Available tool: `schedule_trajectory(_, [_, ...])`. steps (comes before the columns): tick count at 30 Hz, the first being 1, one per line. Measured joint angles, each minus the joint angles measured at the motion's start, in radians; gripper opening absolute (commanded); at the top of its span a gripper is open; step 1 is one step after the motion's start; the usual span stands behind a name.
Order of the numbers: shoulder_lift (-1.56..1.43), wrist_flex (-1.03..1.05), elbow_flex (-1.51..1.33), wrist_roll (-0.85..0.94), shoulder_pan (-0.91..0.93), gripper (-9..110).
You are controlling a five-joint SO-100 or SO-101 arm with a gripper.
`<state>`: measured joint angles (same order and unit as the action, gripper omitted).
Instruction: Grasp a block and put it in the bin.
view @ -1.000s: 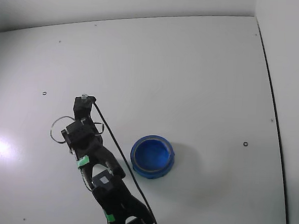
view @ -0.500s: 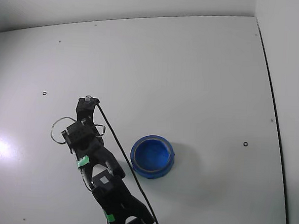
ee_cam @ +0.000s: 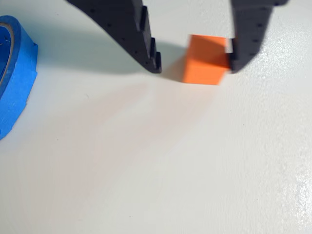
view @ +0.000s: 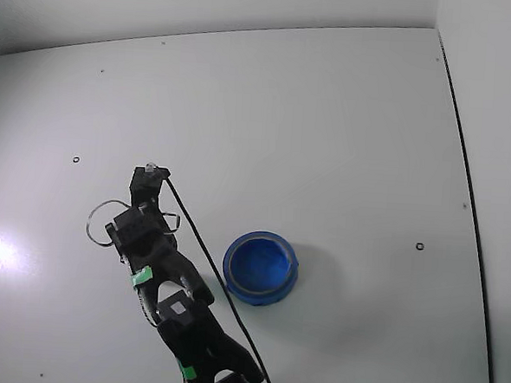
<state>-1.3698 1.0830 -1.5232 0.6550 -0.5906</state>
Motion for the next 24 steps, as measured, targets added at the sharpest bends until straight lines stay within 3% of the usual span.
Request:
schedule_trajectory(14, [-0.028,-0.002,-0.084,-0.014,-0.002,0])
schedule_trajectory(24, [-0.192,0.005,-0.156,-0.044,0.216,0])
